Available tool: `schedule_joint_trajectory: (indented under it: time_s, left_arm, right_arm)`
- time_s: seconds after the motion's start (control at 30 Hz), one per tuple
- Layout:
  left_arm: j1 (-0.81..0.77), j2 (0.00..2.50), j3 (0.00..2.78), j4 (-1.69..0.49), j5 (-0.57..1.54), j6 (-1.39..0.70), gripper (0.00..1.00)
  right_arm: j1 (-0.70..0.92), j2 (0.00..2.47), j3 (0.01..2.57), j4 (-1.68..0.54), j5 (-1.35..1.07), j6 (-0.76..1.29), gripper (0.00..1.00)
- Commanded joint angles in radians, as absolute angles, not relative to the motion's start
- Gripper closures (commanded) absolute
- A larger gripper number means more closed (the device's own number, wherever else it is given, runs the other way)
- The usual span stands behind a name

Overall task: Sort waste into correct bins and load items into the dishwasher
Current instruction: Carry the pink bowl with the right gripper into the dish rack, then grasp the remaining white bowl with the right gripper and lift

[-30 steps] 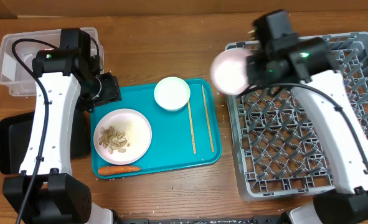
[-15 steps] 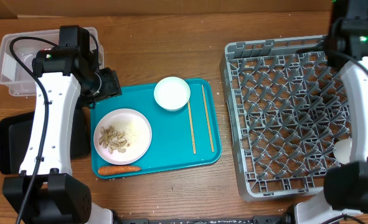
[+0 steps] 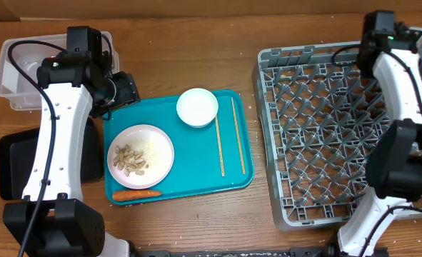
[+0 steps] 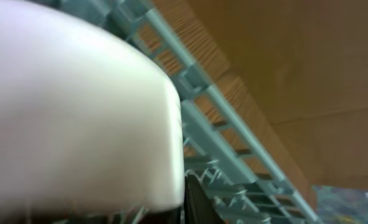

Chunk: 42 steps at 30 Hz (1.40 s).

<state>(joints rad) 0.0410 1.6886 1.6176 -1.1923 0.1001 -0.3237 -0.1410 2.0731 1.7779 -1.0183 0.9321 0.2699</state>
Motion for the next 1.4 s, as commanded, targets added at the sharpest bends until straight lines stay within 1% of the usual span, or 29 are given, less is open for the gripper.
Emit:
schedule_joint_trajectory:
  time_s: [0.0, 0.13, 0.17, 0.23, 0.3, 0.33, 0.43, 0.57, 0.63, 0.73, 0.77, 0.87, 0.93, 1.2, 1.37]
  left_arm:
    - [0.041, 1.673, 1.637, -1.191, 0.096, -0.341, 0.29]
    - [0.041, 1.673, 1.637, -1.193, 0.096, -0.341, 0.29]
    - [0.041, 1.673, 1.637, -1.194, 0.096, -0.341, 0.29]
    - [0.041, 1.673, 1.637, -1.197, 0.096, -0.340, 0.29]
    - [0.041, 1.673, 1.637, -1.198, 0.093, -0.340, 0.25]
    - [0.041, 1.673, 1.637, -1.197, 0.093, -0.339, 0.24]
    - [0.041, 1.673, 1.637, -1.198, 0.093, -0.337, 0.21]
    - [0.041, 1.673, 1.637, -1.206, 0.093, -0.332, 0.19]
    - [0.041, 1.673, 1.637, -1.212, 0.094, -0.325, 0.18]
    - [0.041, 1.673, 1.637, -1.219, 0.093, -0.314, 0.18]
    - [0.041, 1.673, 1.637, -1.219, 0.093, -0.314, 0.17]
    - [0.041, 1.673, 1.637, -1.222, 0.093, -0.314, 0.16]
    - [0.041, 1.673, 1.637, -1.228, 0.093, -0.314, 0.15]
    - [0.041, 1.673, 1.637, -1.259, 0.093, -0.314, 0.12]
    - [0.041, 1.673, 1.637, -1.262, 0.093, -0.314, 0.12]
  right_arm:
    - [-0.115, 2.106, 1.773, -1.052, 0.859, 0.320, 0.96]
    - [-0.075, 2.103, 1.773, -1.089, 0.797, 0.319, 0.96]
    - [-0.066, 2.103, 1.773, -1.106, 0.778, 0.319, 0.92]
    - [-0.046, 2.103, 1.773, -1.150, 0.745, 0.319, 0.76]
    - [-0.029, 2.101, 1.775, -1.188, 0.713, 0.319, 0.59]
    - [-0.022, 2.097, 1.776, -1.206, 0.695, 0.320, 0.55]
    - [-0.004, 2.072, 1.795, -1.260, 0.664, 0.354, 0.50]
    - [0.020, 2.011, 1.872, -1.313, 0.577, 0.334, 0.50]
    - [0.046, 1.974, 1.932, -1.323, 0.480, 0.284, 0.49]
    - [0.095, 1.937, 2.004, -1.303, 0.225, 0.170, 0.43]
    - [0.120, 1.927, 2.026, -1.290, 0.088, 0.129, 0.41]
    - [0.189, 1.924, 2.037, -1.243, -0.160, 0.107, 0.37]
    - [0.246, 1.934, 2.023, -1.210, -0.241, 0.108, 0.36]
    - [0.459, 2.049, 2.002, -1.164, -0.241, 0.142, 0.36]
    - [0.517, 2.157, 2.002, -1.147, -0.156, 0.267, 0.38]
